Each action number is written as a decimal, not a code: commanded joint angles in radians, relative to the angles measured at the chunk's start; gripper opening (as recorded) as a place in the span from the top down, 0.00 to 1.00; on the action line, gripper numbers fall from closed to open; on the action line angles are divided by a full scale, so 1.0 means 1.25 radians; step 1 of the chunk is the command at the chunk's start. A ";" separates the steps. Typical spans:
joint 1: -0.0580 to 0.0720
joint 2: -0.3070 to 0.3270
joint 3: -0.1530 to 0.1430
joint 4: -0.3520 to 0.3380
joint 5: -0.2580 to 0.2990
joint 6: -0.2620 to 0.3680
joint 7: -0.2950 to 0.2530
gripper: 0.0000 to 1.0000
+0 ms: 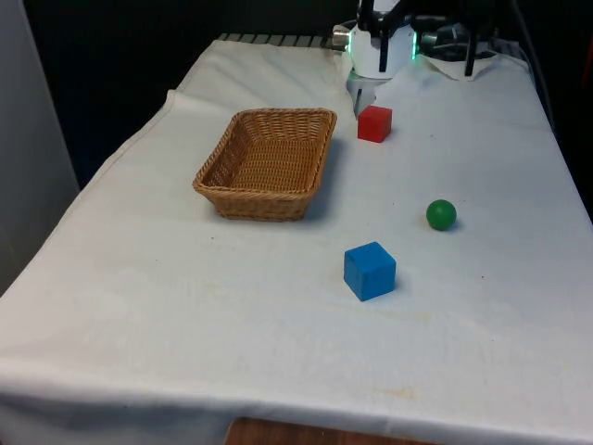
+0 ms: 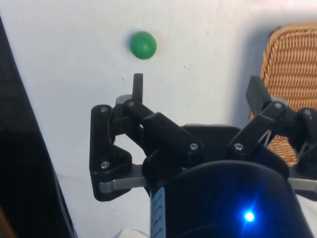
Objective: Place all non-red objects into the basket.
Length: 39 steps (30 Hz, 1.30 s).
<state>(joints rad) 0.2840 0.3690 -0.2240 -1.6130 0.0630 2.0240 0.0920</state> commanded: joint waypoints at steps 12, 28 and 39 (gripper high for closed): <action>-0.003 0.042 -0.004 0.000 0.027 0.050 0.022 0.00; -0.003 0.132 0.004 0.038 0.031 0.107 0.081 0.00; -0.008 0.195 0.001 0.054 0.046 0.141 0.118 0.00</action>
<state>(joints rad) 0.2740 0.6130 -0.2230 -1.5450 0.1200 2.2000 0.2390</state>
